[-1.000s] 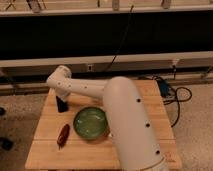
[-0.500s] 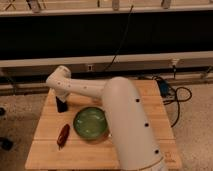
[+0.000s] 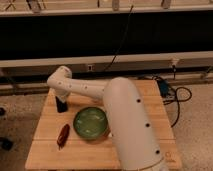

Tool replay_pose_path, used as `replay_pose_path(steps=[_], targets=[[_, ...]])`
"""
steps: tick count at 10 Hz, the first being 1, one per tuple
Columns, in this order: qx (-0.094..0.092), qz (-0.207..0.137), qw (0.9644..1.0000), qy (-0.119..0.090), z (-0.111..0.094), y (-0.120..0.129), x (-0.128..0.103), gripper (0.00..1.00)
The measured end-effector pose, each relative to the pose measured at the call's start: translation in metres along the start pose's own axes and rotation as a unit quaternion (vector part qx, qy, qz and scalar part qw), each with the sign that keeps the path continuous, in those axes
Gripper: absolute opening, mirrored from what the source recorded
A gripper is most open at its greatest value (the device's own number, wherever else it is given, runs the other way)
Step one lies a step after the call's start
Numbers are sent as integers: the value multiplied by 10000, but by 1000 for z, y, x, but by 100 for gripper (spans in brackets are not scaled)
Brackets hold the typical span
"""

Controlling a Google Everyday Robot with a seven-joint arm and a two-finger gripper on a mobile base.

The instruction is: Push the eraser across the table

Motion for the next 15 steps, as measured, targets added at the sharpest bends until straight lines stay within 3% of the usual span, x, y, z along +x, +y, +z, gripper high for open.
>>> replay_pose_path(steps=[15], targets=[[-27, -544, 9979, -357, -1, -4, -29, 1]])
